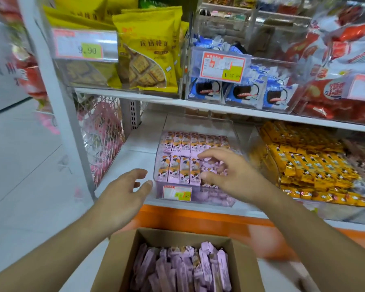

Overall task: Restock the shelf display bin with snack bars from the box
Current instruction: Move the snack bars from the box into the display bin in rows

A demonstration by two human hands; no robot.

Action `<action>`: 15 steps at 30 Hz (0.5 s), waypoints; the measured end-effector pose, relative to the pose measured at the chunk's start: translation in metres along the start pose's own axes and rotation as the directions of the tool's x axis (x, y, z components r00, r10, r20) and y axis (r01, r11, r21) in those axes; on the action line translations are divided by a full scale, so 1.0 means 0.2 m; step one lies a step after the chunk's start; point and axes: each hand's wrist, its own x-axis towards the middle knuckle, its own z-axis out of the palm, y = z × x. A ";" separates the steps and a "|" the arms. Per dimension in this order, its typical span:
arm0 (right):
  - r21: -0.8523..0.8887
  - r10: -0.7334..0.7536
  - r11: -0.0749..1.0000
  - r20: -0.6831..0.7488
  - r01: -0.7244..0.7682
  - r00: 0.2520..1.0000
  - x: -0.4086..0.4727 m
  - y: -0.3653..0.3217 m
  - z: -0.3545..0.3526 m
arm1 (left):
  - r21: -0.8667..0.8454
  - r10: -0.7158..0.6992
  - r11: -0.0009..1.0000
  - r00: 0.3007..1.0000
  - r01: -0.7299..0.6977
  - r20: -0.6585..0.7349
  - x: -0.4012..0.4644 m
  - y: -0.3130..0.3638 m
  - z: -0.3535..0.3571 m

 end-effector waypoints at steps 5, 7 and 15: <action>0.174 -0.019 0.985 0.162 -0.009 0.987 -0.21 -0.12 0.19 | 0.151 -0.074 0.987 0.993 0.059 0.097 -0.13 -0.27 0.14; 0.108 0.005 0.993 0.290 -0.038 0.957 -0.28 -0.06 0.39 | 0.236 -0.082 0.971 0.982 0.040 0.171 -0.17 -0.44 0.24; -0.089 0.226 0.973 0.568 -0.214 0.792 -0.41 0.36 1.09 | 0.275 -0.184 0.957 0.922 0.089 0.340 -0.23 -1.00 0.51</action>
